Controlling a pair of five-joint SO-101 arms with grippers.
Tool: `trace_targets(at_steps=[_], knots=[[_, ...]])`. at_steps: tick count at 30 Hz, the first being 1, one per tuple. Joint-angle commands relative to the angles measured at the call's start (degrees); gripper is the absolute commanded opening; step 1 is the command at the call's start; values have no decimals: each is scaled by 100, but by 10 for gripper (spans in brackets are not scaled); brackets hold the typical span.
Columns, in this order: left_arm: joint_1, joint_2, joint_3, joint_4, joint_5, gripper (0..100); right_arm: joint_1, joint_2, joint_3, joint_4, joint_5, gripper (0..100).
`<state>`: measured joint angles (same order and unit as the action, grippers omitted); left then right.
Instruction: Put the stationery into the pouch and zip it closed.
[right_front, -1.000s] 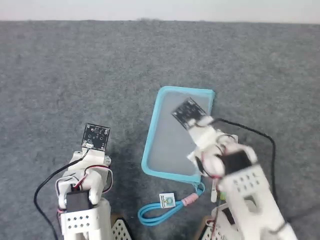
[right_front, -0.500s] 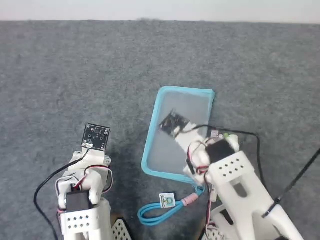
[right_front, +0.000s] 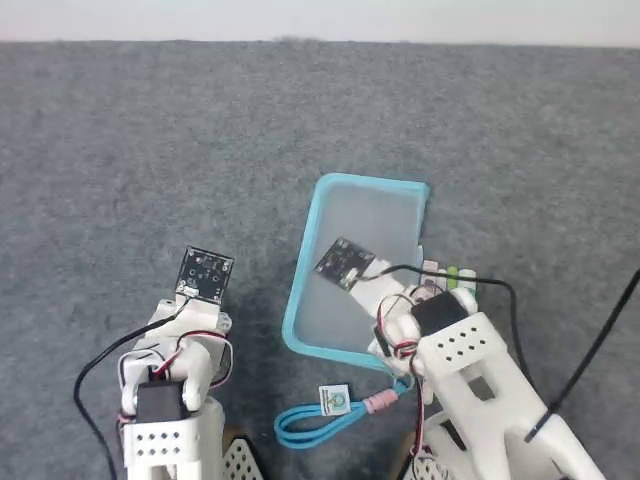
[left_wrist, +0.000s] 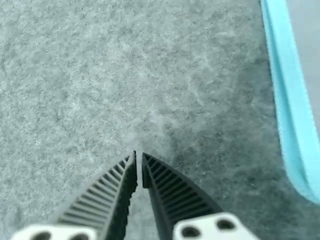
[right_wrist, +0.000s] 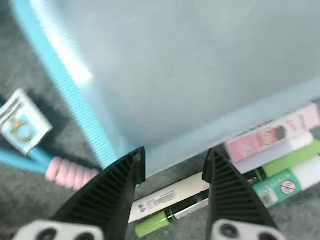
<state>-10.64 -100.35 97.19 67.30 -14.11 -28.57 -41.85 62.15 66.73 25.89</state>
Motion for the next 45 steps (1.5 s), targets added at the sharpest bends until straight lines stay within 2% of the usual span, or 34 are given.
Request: trace_targets(at_steps=[1, 3, 5, 9, 13, 21, 24, 29, 37, 41, 45], knots=[[79, 44, -40, 18, -53, 12, 321, -22, -18, -303, -202, 198], [70, 44, -40, -149, -53, 12, 532, 84, -18, -338, -220, 198], [9, 44, -40, -387, -62, 12, 611, 31, -79, 48, -149, 196], [-536, 44, -40, -844, -70, 12, 611, -690, 88, 330, 141, 197], [-721, 88, -40, -1046, -70, 12, 576, -1156, 360, 532, 765, 198], [-721, 88, -40, -1073, -70, 12, -620, -1051, 484, 558, 1011, 198], [-721, 88, -40, -1073, -62, 12, -646, -391, 492, 277, 976, 198], [-721, 88, -40, -1073, -62, 12, -101, 1068, 62, -541, 721, 198], [-721, 88, -40, -1046, -62, 12, 1086, 3213, -1890, -971, 703, 198], [-721, 88, -40, -1046, -62, 12, 1297, 3925, -2927, -919, 703, 198], [-721, 88, -40, -1046, -62, 12, 1314, 3987, -3560, -611, 642, 197]])
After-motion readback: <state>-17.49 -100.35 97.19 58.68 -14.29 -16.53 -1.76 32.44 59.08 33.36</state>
